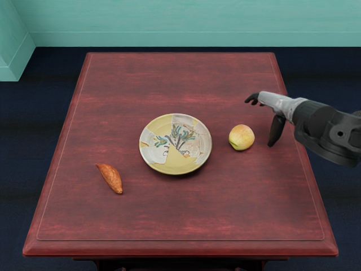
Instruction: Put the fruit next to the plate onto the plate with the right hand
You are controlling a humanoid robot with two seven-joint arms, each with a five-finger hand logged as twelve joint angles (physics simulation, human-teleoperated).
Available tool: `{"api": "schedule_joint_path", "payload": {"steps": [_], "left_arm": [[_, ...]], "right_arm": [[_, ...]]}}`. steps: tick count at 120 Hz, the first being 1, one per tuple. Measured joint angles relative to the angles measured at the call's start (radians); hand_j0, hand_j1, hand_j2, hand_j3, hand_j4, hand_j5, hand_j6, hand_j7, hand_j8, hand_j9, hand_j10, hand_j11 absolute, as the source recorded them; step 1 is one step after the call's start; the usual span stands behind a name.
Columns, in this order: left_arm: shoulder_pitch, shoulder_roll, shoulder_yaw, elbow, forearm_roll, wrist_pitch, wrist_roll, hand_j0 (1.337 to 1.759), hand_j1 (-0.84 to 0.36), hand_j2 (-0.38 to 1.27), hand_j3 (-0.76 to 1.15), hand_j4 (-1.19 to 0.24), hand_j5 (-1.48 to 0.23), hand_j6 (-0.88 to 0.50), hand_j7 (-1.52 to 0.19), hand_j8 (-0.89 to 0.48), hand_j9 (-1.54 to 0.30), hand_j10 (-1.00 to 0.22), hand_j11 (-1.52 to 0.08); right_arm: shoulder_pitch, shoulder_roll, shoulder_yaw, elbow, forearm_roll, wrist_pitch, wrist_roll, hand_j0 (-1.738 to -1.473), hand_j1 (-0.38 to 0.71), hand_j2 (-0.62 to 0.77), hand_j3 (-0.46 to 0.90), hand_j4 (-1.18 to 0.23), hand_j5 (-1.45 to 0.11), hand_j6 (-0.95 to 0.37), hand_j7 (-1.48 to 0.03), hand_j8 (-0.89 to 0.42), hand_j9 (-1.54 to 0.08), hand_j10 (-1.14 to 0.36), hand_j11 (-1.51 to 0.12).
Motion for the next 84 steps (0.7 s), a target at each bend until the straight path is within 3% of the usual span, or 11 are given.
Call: {"api": "schedule_joint_path", "payload": {"steps": [42,84], "left_arm": [[0.000,0.000,0.000,0.000,0.000,0.000,0.000,1.658,0.34,0.00,0.00,-0.01,-0.01,-0.01,-0.01,-0.01,-0.01,-0.01,-0.01],[0.000,0.000,0.000,0.000,0.000,0.000,0.000,1.658,0.34,0.00,0.00,-0.01,-0.01,-0.01,-0.01,-0.01,-0.01,-0.01,-0.01]], "right_arm": [[-0.038,0.000,0.000,0.043,-0.008,-0.034,0.000,-1.658,-0.03,-0.05,0.00,-0.27,-0.35,-0.27,-0.35,-0.27,-0.35,-0.27,-0.35],[-0.095,0.023,0.000,0.044,-0.107,-0.103,0.000,-1.658,0.01,-0.06,0.00,-0.31,-0.39,-0.31,-0.39,-0.31,-0.39,-0.30,-0.39]]}}
